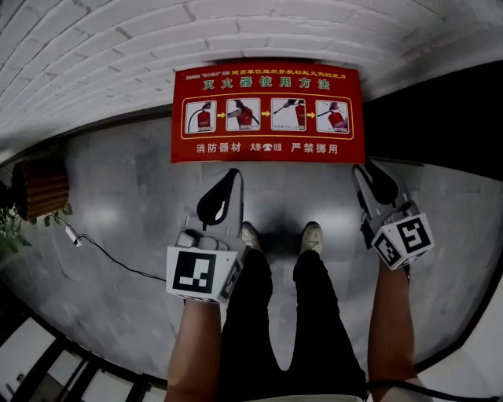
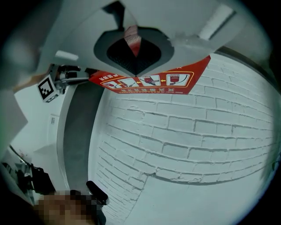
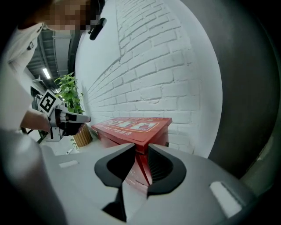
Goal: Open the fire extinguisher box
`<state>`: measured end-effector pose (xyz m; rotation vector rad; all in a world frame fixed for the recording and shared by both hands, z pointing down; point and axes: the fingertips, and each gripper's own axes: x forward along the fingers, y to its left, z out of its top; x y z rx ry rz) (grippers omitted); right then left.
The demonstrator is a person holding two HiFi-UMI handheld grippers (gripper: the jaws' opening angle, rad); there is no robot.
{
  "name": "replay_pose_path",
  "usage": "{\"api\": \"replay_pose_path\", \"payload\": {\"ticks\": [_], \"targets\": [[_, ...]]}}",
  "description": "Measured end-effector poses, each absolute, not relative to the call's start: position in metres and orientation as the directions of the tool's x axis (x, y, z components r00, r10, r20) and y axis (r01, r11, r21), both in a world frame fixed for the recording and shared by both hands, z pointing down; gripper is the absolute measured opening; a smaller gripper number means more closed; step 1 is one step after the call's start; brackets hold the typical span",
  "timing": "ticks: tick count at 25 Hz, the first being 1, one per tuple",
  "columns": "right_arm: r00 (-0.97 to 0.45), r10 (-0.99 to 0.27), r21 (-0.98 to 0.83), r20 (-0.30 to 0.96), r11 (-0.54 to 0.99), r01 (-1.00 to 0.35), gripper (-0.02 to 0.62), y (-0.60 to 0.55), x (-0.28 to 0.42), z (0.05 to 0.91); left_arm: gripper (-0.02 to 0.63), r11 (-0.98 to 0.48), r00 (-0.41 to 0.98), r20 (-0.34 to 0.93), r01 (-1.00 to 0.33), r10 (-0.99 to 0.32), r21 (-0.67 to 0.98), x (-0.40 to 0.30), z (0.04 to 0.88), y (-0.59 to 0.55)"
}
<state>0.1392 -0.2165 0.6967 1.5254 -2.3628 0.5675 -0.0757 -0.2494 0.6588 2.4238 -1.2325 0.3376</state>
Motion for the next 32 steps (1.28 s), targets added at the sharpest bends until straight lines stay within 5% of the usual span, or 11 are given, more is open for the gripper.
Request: {"api": "replay_pose_path", "payload": {"ticks": [11,24,32], "targets": [[-0.357,-0.908,-0.255,0.218,0.3,-0.919,0.086,-0.25,0.147,0.639,0.006,-0.616,0.607,0.35,-0.782,-0.714,0.1,-0.076,0.635,-0.275],[-0.326,-0.907,-0.342,0.268,0.226,-0.912,0.066,-0.382,0.171,0.568,0.006,-0.564,0.574,0.378,-0.812,-0.726,0.15,-0.088,0.566,-0.363],[-0.351,-0.916,-0.351,0.193,0.27,-0.897,0.054,-0.413,0.176,0.564,0.006,-0.588,0.59,0.375,-0.798,-0.715,0.133,-0.084,0.56,-0.369]]}}
